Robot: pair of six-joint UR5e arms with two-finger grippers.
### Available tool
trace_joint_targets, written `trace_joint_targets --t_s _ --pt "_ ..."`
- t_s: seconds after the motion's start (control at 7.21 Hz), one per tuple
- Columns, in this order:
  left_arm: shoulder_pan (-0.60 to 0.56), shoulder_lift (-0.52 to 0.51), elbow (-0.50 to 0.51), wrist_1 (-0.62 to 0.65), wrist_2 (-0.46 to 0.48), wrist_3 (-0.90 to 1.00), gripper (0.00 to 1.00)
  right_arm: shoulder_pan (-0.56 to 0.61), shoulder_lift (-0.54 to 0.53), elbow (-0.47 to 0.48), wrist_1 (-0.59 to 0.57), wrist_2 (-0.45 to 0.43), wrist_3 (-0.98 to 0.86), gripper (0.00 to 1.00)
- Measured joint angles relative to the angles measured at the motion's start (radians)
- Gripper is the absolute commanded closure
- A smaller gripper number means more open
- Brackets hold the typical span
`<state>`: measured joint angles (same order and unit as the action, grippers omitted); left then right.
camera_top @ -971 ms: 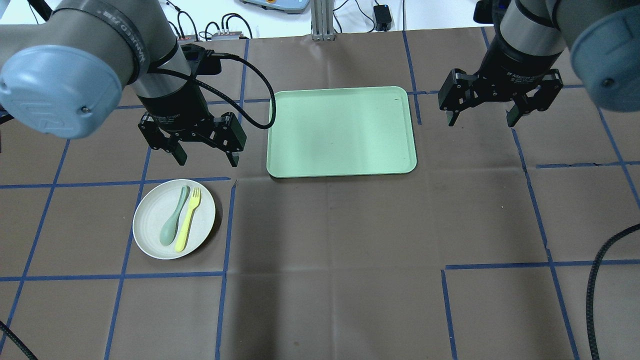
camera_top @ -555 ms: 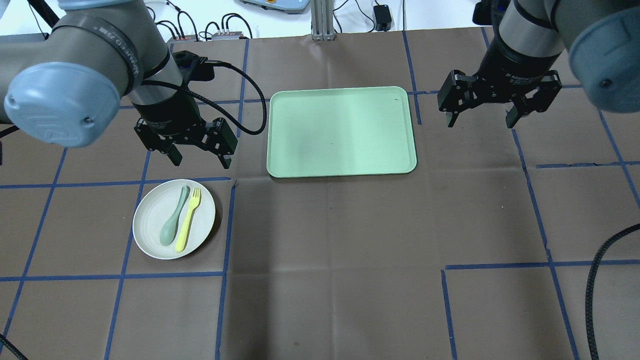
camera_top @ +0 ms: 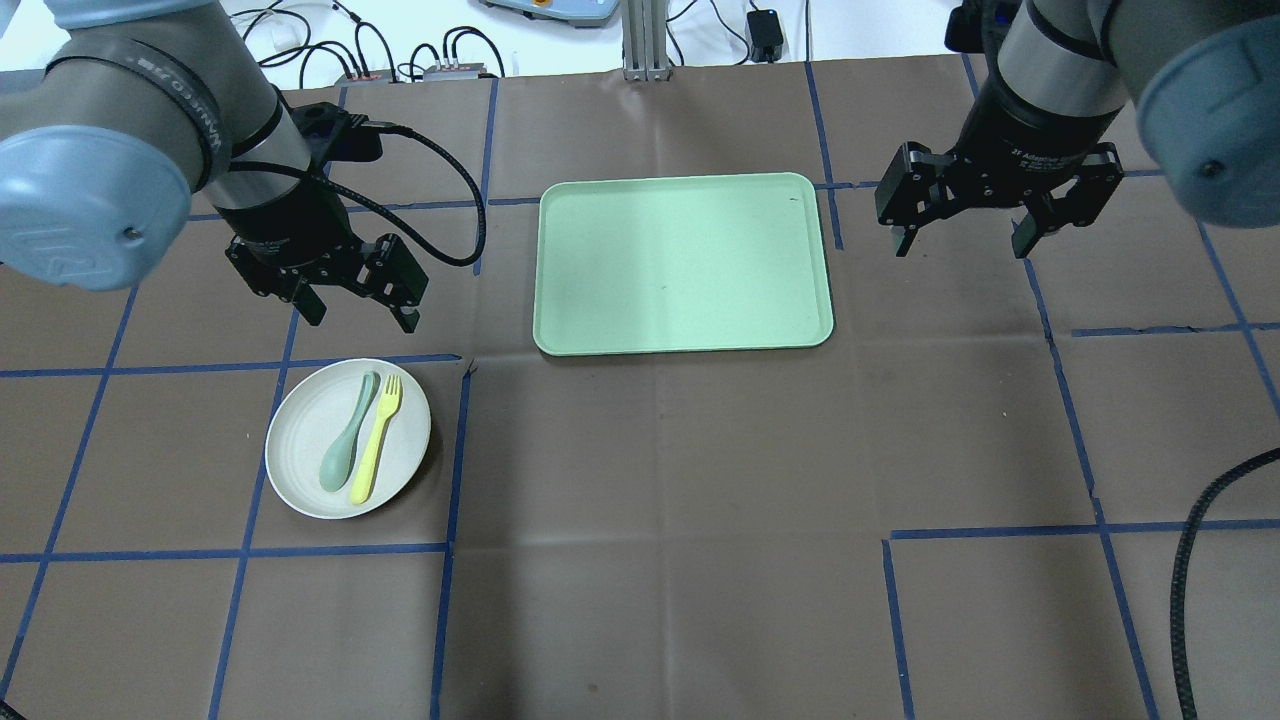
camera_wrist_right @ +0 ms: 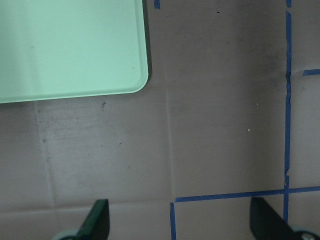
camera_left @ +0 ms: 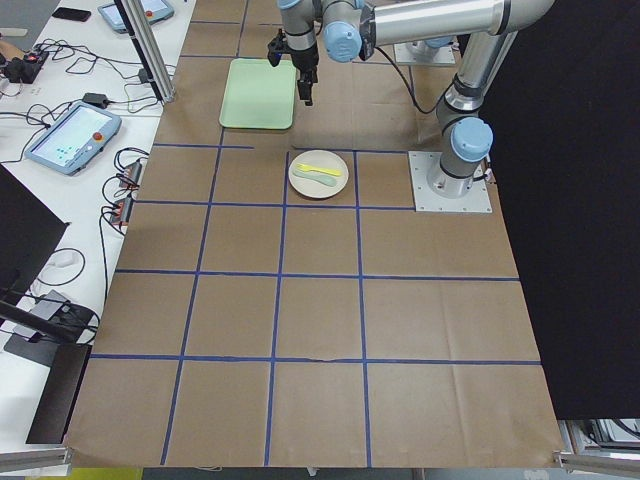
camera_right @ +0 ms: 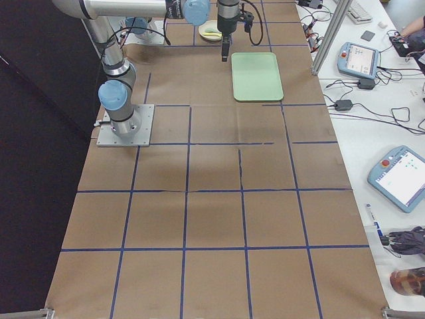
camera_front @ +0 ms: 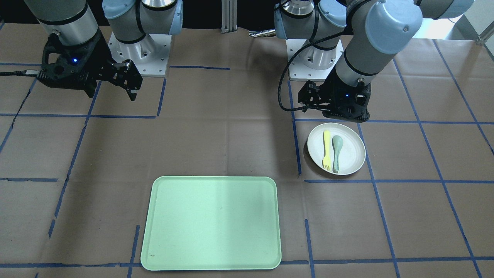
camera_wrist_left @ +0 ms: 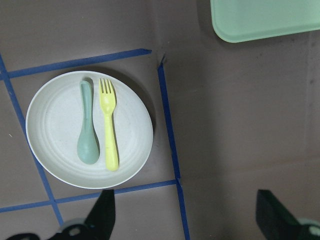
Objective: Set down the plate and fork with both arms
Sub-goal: 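Move the left gripper down toward the rim of the white plate, then grip the edge of the white plate with the left gripper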
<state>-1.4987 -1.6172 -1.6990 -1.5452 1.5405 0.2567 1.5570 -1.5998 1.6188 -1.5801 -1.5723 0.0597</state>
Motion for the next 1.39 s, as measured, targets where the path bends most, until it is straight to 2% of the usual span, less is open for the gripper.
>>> trace_joint_targets --t_s 0.42,0.83,1.11,1.25,1.39 --pt "0.166 -0.008 -0.096 0.085 0.013 0.171 0.0 0.0 0.001 0.001 0.001 0.0 0.0 0.0" --pt "0.272 -0.025 -0.239 0.255 0.014 0.258 0.0 0.0 0.001 0.001 0.002 0.0 0.0 0.0" --pt "0.312 -0.106 -0.296 0.428 0.012 0.411 0.01 0.0 0.001 0.001 0.003 0.0 0.0 0.0" --pt "0.348 -0.151 -0.305 0.461 0.007 0.486 0.02 0.0 0.002 0.001 0.003 0.0 0.0 0.0" --pt "0.376 -0.18 -0.311 0.472 0.003 0.527 0.09 0.0 0.001 0.001 0.003 0.0 0.0 0.0"
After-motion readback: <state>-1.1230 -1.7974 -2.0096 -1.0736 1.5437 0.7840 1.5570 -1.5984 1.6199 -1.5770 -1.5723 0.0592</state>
